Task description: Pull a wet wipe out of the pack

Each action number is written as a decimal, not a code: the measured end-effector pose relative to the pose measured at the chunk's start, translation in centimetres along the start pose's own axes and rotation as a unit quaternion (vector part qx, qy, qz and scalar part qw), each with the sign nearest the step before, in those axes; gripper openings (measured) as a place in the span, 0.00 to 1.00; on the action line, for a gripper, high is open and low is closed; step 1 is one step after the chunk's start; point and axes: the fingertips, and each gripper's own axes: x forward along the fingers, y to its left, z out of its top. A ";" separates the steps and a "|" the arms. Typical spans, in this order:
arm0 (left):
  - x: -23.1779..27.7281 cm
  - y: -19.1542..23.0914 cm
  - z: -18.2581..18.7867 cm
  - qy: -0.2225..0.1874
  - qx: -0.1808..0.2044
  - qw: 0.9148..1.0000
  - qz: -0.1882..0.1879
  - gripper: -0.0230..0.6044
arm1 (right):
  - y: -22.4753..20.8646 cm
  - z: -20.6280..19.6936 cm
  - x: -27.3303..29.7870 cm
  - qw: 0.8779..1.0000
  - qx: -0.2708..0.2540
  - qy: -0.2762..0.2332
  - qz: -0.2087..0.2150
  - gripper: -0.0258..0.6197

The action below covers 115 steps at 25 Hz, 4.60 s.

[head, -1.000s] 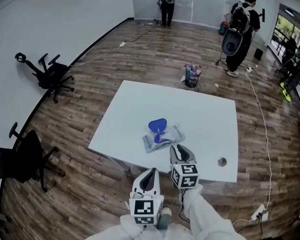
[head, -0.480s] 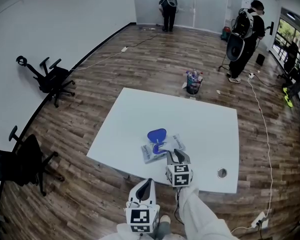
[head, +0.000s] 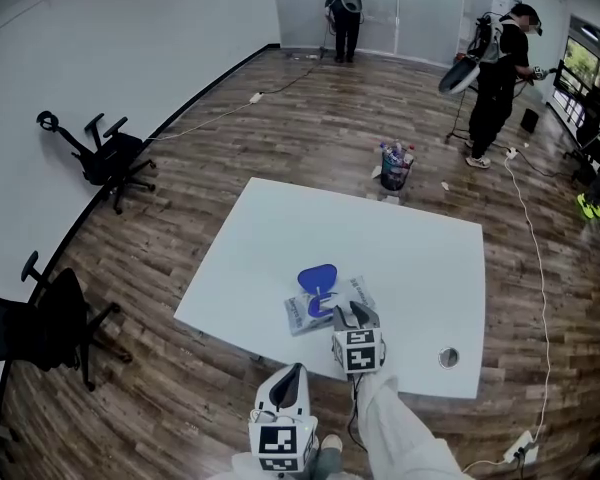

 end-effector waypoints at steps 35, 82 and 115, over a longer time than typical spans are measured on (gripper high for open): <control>1.7 1.7 -1.2 0.021 -0.012 1.000 0.016 0.04 | 0.3 -1.9 3.1 0.999 -0.015 0.045 0.011 0.27; 0.1 1.5 0.4 -0.001 -0.003 1.000 0.016 0.04 | 1.7 0.4 0.7 1.000 -0.006 0.006 0.014 0.06; -2.7 0.2 2.0 -0.039 -0.004 0.999 0.006 0.03 | 2.7 7.3 -5.2 0.997 -0.002 -0.079 0.015 0.06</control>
